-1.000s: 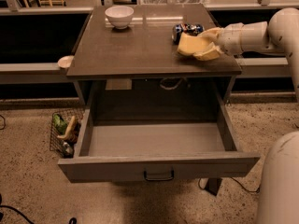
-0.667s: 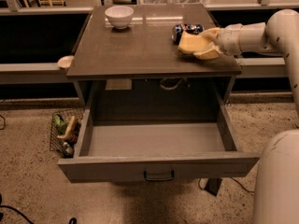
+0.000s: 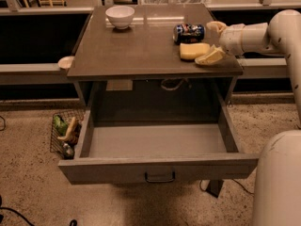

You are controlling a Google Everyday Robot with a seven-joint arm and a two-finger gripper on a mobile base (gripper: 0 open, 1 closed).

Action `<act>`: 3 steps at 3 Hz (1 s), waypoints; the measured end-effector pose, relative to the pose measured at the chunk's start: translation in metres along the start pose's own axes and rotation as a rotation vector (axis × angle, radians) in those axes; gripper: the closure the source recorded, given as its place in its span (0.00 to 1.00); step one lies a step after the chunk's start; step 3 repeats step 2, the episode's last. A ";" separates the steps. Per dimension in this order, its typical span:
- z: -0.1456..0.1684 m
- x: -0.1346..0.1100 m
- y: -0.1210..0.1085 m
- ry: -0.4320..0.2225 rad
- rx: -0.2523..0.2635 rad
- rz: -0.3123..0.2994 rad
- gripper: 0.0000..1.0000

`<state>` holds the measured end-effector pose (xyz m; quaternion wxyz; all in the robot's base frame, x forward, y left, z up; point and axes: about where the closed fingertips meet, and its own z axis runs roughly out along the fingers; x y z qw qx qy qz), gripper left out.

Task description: Pick sponge from top drawer and place on counter

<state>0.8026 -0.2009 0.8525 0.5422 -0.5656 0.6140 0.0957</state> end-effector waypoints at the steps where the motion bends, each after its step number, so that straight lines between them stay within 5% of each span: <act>1: -0.008 -0.003 -0.007 0.001 0.025 -0.017 0.00; 2: -0.033 -0.013 -0.020 -0.009 0.098 -0.052 0.00; 3: -0.033 -0.013 -0.020 -0.009 0.098 -0.052 0.00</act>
Offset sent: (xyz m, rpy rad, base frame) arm -0.0244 -0.0526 0.0666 0.0084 -0.2064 -0.1200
